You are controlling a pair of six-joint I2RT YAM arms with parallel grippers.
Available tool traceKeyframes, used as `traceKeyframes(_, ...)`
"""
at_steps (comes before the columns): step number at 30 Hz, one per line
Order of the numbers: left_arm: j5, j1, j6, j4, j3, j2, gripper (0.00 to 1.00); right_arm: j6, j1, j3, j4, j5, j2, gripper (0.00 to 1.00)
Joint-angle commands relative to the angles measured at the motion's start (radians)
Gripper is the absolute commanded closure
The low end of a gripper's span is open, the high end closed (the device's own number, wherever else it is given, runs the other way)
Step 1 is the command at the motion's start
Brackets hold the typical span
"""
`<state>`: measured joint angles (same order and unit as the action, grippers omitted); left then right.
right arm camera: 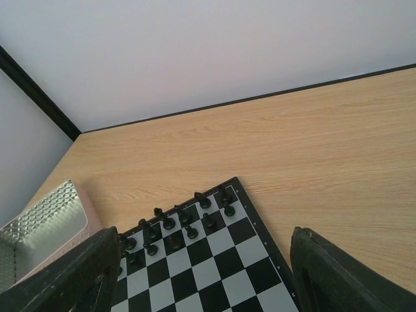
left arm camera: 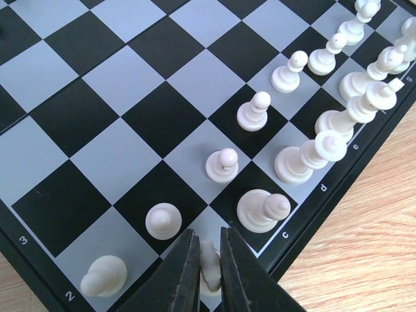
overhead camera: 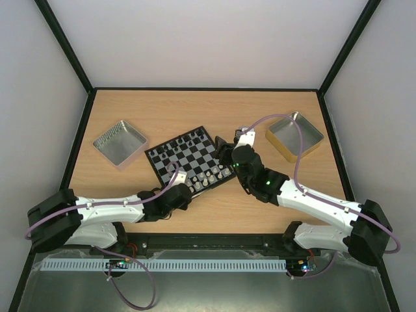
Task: Set up the chess pieces on the board
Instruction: Place the chess piece on the chessboard.
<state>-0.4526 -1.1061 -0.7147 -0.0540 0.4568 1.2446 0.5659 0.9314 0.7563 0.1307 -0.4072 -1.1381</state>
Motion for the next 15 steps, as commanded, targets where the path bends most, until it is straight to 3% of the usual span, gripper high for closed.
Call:
traceKeyframes(1, -0.018, -0.006, -0.003, 0.027, -0.011, 0.009, 0.87, 0.012, 0.0, 0.006, -0.017, -0.033, -0.006, 0.3)
traceKeyframes(15, -0.034, -0.007, 0.001, -0.052, 0.026, -0.129, 0.67, 0.012, 0.0, 0.014, -0.036, -0.003, 0.046, 0.3)
